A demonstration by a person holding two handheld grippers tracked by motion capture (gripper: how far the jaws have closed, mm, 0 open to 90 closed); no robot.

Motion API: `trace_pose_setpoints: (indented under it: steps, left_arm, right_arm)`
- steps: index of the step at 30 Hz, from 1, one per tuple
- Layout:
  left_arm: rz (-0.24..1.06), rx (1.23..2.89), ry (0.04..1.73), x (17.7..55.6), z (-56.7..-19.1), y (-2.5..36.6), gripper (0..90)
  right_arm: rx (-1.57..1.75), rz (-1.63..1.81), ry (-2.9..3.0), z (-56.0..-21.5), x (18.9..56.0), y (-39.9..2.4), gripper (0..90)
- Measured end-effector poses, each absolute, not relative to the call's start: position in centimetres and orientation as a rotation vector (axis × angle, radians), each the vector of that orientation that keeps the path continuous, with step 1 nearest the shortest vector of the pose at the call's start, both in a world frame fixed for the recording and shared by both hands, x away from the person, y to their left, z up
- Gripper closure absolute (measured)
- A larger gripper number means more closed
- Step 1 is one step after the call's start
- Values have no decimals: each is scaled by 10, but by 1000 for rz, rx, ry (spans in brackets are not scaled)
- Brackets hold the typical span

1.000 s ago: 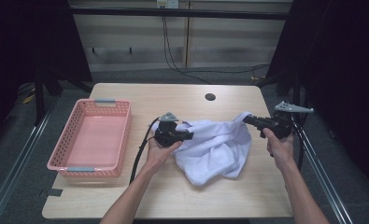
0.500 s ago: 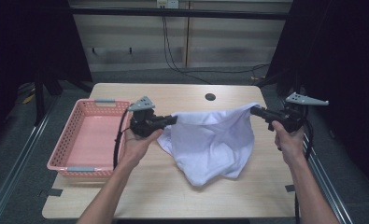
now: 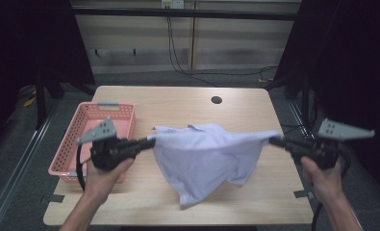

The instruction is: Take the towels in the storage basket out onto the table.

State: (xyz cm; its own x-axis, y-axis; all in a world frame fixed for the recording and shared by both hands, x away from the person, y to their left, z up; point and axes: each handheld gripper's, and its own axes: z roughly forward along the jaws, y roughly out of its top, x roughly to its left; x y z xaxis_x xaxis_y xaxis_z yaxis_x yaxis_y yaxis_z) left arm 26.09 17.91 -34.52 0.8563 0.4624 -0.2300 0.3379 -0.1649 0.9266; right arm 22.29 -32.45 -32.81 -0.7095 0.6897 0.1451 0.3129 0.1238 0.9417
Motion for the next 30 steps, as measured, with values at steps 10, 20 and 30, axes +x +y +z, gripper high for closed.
trace_pose_setpoints:
  steps: [10, 20, 30]
  left_arm:
    - [-94, 1807, 616, 169, -424, 186, 889]
    - [-143, 1808, 583, 166, -437, 190, 669]
    - [-65, 1980, 713, 257, -469, 153, 545]
  right_arm:
    - [1106, 1510, 2305, -424, 126, -326, 855]
    - [1124, 1513, 2291, -422, 119, -338, 525]
    - [1062, 1304, 2478, -453, 214, -282, 495]
